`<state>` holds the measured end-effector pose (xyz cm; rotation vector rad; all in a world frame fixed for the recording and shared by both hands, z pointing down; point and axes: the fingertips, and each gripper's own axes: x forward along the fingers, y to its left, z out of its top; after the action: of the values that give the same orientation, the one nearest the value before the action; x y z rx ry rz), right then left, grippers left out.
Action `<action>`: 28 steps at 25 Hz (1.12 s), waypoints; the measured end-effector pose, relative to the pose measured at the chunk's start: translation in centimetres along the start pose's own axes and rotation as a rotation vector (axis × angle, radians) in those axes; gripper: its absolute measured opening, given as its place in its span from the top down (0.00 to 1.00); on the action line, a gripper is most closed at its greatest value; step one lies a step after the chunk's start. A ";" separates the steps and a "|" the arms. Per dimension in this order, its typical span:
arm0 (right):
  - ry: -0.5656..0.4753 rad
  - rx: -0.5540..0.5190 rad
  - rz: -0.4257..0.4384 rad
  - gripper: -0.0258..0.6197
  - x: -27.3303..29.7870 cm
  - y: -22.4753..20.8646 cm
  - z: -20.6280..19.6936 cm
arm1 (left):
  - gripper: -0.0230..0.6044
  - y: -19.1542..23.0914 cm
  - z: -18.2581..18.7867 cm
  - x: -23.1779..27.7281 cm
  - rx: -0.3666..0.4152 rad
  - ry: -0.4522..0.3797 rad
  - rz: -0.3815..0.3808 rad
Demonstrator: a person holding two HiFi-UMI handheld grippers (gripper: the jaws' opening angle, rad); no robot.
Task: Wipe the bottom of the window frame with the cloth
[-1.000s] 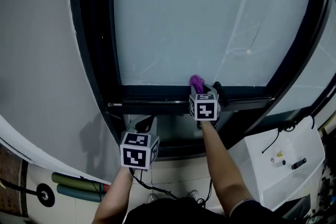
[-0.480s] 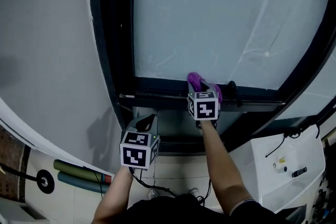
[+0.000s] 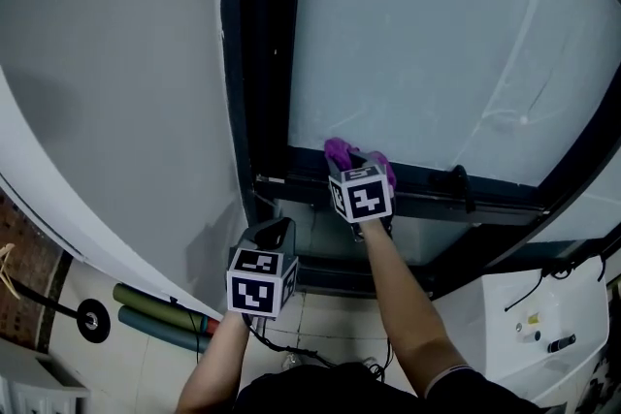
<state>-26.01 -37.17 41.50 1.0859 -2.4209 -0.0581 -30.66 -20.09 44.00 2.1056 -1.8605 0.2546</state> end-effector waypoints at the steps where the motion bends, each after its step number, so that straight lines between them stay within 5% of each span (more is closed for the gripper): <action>1: 0.003 -0.014 0.017 0.76 0.4 0.9 0.4 | 0.95 0.3 0.0 -0.3 -0.002 -0.002 0.009; 15: 0.007 0.018 0.120 0.76 2.8 7.0 2.7 | 0.95 3.2 -0.8 -3.4 -0.024 -0.006 0.080; 20: 0.012 0.033 0.120 0.76 2.4 6.2 2.4 | 0.95 2.7 -0.9 -3.3 -0.021 -0.005 0.063; 28: 0.016 0.069 0.007 0.76 -0.1 0.7 -0.1 | 0.95 -1.0 -1.2 -1.9 0.001 0.009 -0.021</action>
<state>-26.46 -36.60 41.69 1.1041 -2.4284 0.0360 -29.88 -17.86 44.34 2.1200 -1.8325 0.2590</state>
